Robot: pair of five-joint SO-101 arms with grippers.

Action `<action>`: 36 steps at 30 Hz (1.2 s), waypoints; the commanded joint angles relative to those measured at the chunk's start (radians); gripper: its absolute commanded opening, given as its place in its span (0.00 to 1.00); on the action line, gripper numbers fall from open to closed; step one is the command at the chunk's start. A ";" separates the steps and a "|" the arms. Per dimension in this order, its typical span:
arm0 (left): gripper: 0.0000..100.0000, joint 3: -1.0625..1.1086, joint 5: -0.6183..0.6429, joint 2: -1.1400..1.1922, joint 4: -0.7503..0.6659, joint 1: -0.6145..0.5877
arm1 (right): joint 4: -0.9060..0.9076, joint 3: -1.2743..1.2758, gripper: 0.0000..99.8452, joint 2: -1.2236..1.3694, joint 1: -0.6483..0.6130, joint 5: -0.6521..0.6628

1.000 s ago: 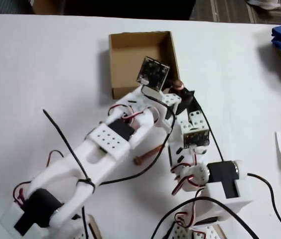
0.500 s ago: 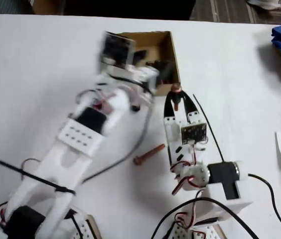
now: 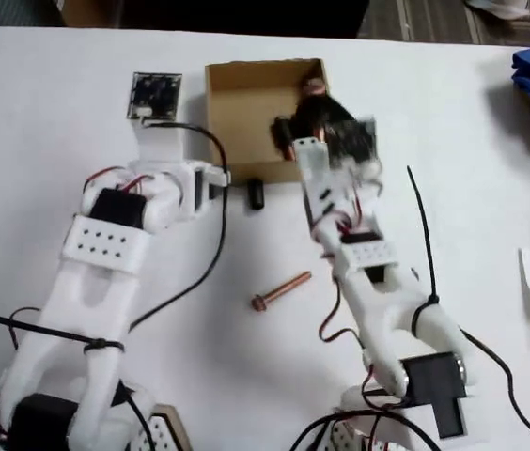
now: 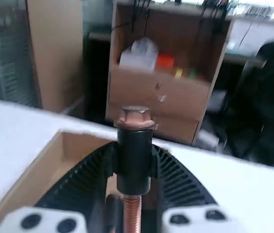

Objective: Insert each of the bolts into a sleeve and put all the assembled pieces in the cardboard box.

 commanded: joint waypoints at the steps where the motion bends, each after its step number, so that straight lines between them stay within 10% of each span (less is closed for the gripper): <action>1: 0.24 0.079 0.009 -0.046 -0.112 -0.037 | 0.335 -0.153 0.02 -0.067 -0.036 -0.002; 16: 0.24 0.556 0.009 -0.051 -0.875 -0.126 | 0.624 -0.549 0.02 0.193 -0.073 -0.077; 36: 0.24 0.585 0.009 -0.048 -0.910 -0.123 | 1.524 -2.042 0.02 1.113 -0.097 -0.084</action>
